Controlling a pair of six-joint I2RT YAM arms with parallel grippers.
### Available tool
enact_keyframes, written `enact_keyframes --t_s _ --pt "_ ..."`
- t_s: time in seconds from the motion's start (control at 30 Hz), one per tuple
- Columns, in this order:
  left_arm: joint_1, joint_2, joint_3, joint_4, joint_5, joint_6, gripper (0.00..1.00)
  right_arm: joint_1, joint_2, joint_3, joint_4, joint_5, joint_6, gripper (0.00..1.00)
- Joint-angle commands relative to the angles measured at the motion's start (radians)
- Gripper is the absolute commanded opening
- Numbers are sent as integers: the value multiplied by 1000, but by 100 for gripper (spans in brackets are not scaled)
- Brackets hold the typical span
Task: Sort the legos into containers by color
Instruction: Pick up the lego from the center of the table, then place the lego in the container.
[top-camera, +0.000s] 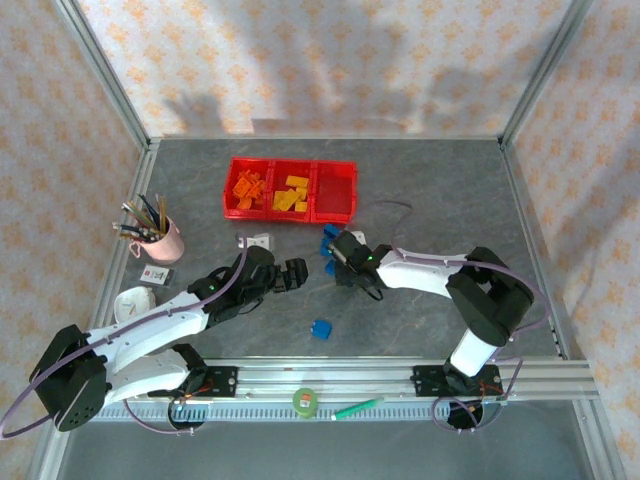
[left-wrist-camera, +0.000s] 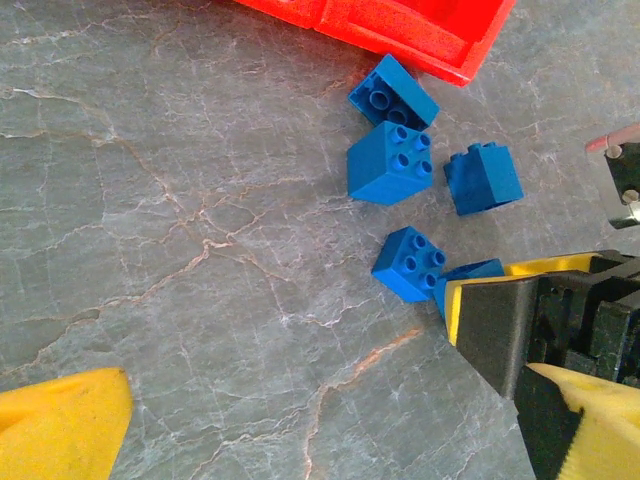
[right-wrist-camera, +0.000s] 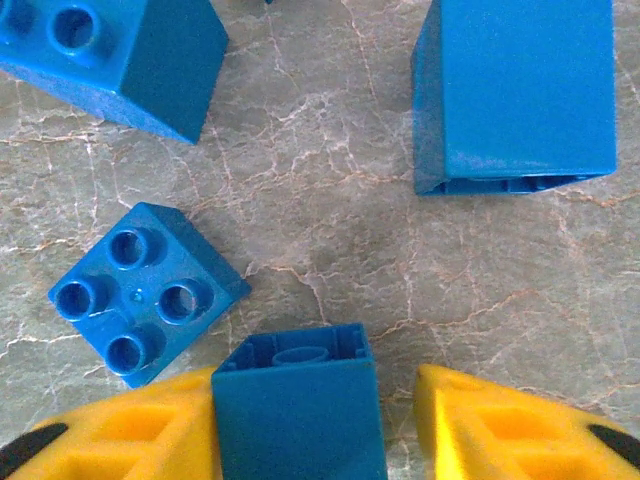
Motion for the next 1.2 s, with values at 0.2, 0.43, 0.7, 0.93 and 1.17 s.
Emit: enact_keyframes --t_s 0.2,0.43,0.7,0.93,1.17 --pt "-1 -18 16 3 -8 -10 99 2 -31 3 17 52 12 39" --pt "-1 -21 27 1 -12 -3 99 0 -60 25 18 25 15 33" --pt "1 -28 53 -8 -33 16 99 -29 -103 101 2 -4 9 31" --pt "48 8 132 -42 -65 52 99 -104 -18 277 -3 0 -52 31" --pt "128 51 202 -44 -59 67 99 -157 182 506 15 11 -102 31"
